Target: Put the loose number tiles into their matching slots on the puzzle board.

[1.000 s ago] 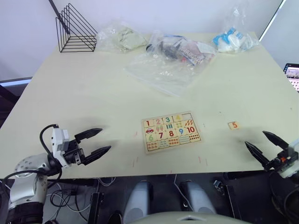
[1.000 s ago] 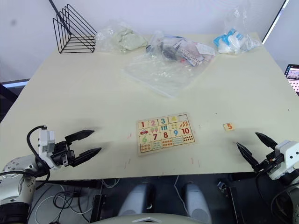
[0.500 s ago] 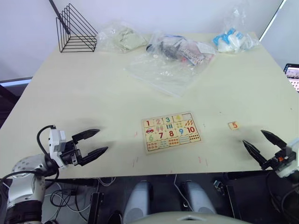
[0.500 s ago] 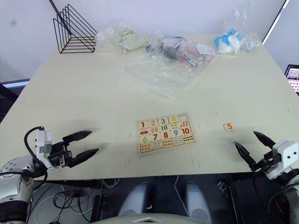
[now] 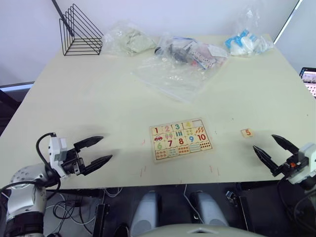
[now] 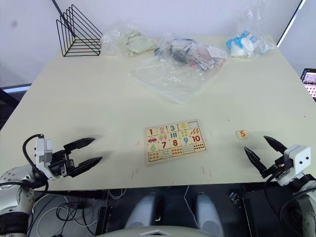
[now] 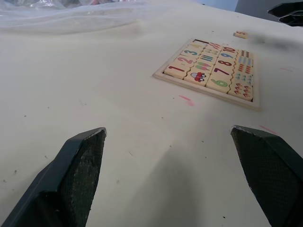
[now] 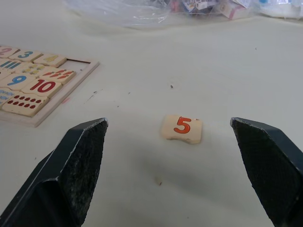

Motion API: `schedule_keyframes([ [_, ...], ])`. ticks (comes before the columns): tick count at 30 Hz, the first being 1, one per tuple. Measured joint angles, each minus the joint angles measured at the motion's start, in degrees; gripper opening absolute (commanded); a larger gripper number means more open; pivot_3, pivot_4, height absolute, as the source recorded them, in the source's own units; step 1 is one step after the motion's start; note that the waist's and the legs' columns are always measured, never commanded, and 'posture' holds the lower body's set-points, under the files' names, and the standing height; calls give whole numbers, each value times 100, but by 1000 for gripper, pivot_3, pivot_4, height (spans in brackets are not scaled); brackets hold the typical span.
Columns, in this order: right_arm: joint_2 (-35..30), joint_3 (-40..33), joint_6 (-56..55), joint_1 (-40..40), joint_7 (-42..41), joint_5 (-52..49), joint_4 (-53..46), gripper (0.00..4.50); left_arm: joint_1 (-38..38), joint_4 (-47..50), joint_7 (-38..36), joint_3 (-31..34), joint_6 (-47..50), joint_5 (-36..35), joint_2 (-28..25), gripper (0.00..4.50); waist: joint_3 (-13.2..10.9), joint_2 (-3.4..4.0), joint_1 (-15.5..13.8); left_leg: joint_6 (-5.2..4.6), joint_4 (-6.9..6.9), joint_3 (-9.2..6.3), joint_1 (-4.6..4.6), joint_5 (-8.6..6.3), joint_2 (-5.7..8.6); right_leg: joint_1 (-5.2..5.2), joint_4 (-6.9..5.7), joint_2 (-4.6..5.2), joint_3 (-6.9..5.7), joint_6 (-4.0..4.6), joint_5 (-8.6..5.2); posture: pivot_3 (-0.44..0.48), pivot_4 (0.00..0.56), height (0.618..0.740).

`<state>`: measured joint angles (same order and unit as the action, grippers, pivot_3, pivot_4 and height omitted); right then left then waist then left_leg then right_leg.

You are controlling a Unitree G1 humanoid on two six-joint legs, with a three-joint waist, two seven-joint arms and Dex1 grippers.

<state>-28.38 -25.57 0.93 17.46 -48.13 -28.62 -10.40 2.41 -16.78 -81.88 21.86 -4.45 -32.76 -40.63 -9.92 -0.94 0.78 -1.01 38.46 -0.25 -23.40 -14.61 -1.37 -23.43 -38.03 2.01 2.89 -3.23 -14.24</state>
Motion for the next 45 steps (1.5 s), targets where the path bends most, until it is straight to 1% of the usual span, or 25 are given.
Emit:
schedule_keyframes([
  [5, 1, 71, -27, -176, 1, 43, 178, 4355, -185, 0, 98, -2, -26, 7, 31, 4500, 0, 0, -1, 0, 0, 1, 0, 0, 1, 0, 0, 0, 0, 0, 0, 0, 150, 740],
  [15, 1, 87, -123, -213, 16, 82, 374, 4355, -193, 1, 162, -4, -95, 92, 83, 4500, 1, 0, -1, 0, 0, 1, 1, 0, 1, 1, -1, 0, 1, 0, 1, 0, 150, 740],
  [24, -2, 146, 108, -254, 327, 102, 284, 4355, -400, -56, 61, -152, -152, 127, 122, 4500, 1, 0, 1, 0, 0, 2, 3, 0, 1, 2, -2, 0, 2, 0, 1, 0, 150, 740],
  [28, -28, 347, 404, -286, 669, 314, 7, 4355, -461, -76, -93, -243, -212, 130, 130, 4500, 2, 0, 3, 0, 0, 1, 3, 0, 1, 2, -3, -1, 2, 0, 1, 0, 150, 740],
  [31, -4, 529, 912, -423, 1111, 404, -104, 4355, -572, -93, -261, -339, -222, 136, 129, 4500, 2, 0, 1, 0, 0, 1, 3, 0, 1, 2, -4, -1, 2, 0, 1, 0, 150, 740],
  [34, 25, 691, 1275, -521, 1385, 423, -262, 4355, -662, -95, -454, -472, -224, 139, 127, 4500, 4, 0, -3, 0, 0, 0, 1, 0, 2, 2, -3, -1, 2, 0, 1, 0, 150, 740],
  [39, 32, 819, 1578, -669, 1662, 555, -260, 4355, -851, -112, -652, -603, -225, 140, 81, 4500, 6, -1, 0, 0, 0, -1, 1, 0, 3, 2, -3, -2, 1, 0, 1, 0, 150, 740],
  [40, 60, 899, 1937, -937, 1995, 637, -182, 4355, -1032, -190, -815, -674, -222, 139, 36, 4500, 7, -1, 4, 0, 1, -2, 1, 0, 2, 1, -4, -4, 2, 0, 1, 0, 150, 740],
  [45, 61, 997, 2132, -1189, 2196, 814, -53, 4355, -1125, -135, -861, -847, -201, 75, -171, 4500, 7, 0, 6, 0, -1, -2, 0, 0, 2, 1, -4, -4, 3, 0, 1, 0, 150, 740],
])
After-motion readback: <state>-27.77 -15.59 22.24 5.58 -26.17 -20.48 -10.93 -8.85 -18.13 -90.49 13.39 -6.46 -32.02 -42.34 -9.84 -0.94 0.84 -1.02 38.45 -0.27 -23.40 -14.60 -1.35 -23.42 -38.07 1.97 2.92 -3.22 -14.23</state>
